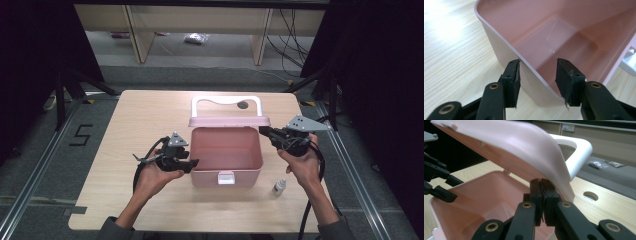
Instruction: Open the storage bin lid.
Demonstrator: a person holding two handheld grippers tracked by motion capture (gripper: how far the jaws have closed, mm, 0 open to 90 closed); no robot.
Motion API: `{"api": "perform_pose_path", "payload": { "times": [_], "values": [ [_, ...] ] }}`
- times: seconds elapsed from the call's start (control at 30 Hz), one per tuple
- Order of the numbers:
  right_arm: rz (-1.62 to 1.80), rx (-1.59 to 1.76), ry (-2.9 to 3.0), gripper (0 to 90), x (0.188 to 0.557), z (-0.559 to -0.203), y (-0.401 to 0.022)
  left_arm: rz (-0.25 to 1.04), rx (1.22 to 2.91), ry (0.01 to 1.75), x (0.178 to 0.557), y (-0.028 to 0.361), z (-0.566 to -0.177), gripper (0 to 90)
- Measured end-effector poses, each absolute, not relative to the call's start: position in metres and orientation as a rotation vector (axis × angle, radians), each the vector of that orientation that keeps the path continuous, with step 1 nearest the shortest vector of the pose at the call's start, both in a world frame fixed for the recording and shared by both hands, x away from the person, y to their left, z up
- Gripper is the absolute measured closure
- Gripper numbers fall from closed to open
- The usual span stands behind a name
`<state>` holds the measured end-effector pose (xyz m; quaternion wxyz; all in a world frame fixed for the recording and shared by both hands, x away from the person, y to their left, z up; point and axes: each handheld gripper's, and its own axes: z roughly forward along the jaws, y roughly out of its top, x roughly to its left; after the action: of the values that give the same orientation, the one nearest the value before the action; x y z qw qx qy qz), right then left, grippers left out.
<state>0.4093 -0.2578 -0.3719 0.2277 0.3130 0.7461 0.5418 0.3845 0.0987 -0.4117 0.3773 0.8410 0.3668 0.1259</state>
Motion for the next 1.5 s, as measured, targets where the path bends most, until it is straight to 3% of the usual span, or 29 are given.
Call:
{"api": "perform_pose_path", "payload": {
  "times": [1.5],
  "values": [
    [1.431,0.993,2.073,90.0,0.489,-0.386,-0.258,0.314,2.144,0.919,0.383,0.100,-0.412,54.9]
  ]
}}
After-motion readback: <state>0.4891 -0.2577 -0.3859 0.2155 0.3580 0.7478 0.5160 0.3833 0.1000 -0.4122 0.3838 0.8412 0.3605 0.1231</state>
